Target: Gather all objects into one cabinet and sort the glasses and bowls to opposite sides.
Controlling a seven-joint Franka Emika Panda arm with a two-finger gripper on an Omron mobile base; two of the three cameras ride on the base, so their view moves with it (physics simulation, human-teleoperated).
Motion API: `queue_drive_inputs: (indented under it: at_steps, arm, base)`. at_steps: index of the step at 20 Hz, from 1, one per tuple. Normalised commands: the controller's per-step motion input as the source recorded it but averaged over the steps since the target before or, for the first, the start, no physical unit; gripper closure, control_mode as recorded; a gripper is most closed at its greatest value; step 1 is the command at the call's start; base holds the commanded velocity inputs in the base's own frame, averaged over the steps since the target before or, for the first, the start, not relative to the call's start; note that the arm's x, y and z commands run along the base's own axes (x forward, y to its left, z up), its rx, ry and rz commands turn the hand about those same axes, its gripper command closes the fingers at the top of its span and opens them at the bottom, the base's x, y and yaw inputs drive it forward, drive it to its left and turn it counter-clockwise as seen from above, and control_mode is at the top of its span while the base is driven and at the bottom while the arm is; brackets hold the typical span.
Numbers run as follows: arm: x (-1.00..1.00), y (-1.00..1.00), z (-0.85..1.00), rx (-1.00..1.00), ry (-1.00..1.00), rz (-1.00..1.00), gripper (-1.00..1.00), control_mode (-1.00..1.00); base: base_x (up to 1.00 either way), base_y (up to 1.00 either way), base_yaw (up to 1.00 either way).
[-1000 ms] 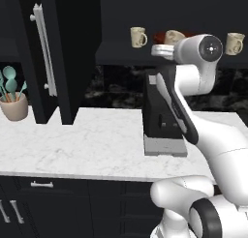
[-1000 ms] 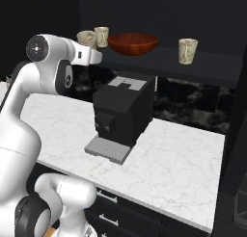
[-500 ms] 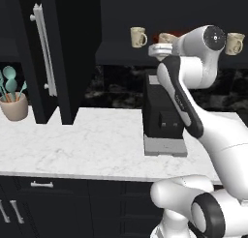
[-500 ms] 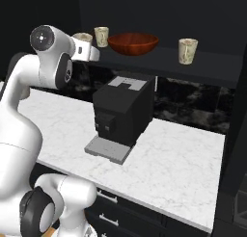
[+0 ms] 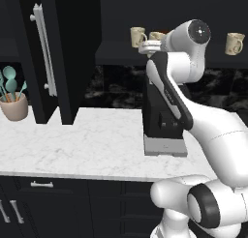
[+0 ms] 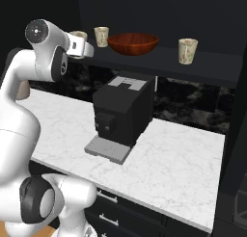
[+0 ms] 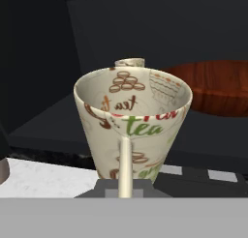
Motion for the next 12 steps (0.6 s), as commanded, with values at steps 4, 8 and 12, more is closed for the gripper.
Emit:
queue_drive_inputs:
  at_steps: [4,8,12]
  arm:
    - [0.37,0.28,-0.01,-0.01,0.02,0.0,1.0,-1.0]
    - [0.41,0.34,-0.09,-0.05,0.04,0.0,1.0,-1.0]
    - [0.47,0.3,-0.07,-0.03,0.02,0.0,1.0,-1.0]
  base:
    - [0.0,0.0,0.0]
    - [0.0,0.0,0.0]
    - [0.0,0.0,0.0]
